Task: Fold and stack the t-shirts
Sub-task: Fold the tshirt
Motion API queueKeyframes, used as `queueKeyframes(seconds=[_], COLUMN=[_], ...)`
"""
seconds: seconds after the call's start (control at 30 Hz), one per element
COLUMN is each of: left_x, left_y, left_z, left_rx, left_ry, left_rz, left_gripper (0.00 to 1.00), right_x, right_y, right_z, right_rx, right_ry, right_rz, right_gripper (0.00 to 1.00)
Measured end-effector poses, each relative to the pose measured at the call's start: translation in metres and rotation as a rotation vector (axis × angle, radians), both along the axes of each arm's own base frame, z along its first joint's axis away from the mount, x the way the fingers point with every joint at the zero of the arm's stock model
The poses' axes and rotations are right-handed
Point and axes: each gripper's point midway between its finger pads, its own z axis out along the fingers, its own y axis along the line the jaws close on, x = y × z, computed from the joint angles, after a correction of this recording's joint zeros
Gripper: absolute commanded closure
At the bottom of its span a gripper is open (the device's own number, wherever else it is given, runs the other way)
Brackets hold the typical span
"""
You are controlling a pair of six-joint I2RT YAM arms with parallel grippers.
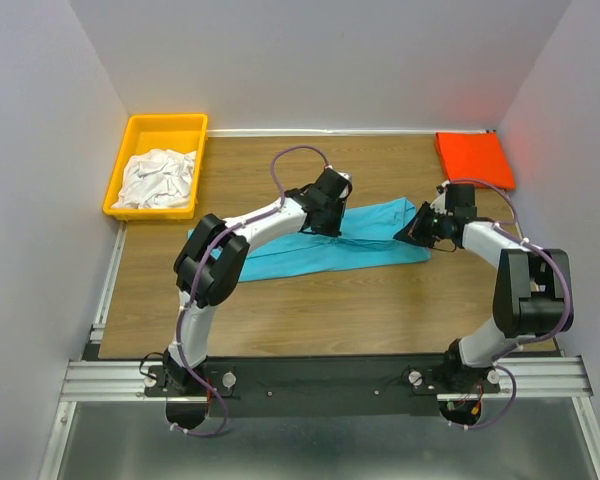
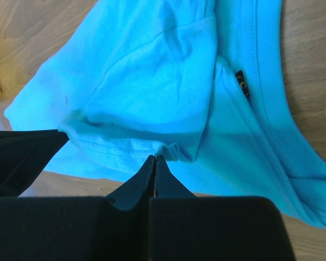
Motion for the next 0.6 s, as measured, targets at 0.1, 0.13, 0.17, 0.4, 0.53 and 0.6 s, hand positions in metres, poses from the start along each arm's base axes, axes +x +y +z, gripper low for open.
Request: queueKeyframes(seconds=[0.1, 0.13, 0.17, 0.4, 0.53, 0.6], left_x=[0.007, 0.009, 0.011, 0.016, 0.018, 0.016], left_y=[-0.001, -0.001, 0.000, 0.006, 0.011, 0.012], left_z=[-0.001, -0.001, -0.001, -0.008, -0.011, -0.013], left_rx=[-0.005, -0.008, -0.012, -0.013, -0.017, -0.018], left_ry=[0.002, 0.003, 0.005, 0.029, 0.038, 0.047], left_rz=[-0.001, -0.001, -0.001, 0.005, 0.011, 0.011], left_gripper=[1.00, 1.00, 1.00, 1.00, 0.99, 0.96], right_x=[0.005, 0.007, 0.010, 0.021, 0.029, 0.034], right_y=[-0.003, -0.003, -0.004, -0.006, -0.006, -0.006], right_z=[-0.002, -0.003, -0.004, -0.010, -0.012, -0.013], right_rx=[-0.015, -0.020, -0.024, -0.035, -0.037, -0.037], right_ry=[0.006, 0.006, 0.009, 0.026, 0.028, 0.027], right_rz=[-0.005, -0.007, -0.010, -0.013, -0.010, -0.009], right_gripper=[0.94, 0.94, 0.94, 0.94, 0.94, 0.94])
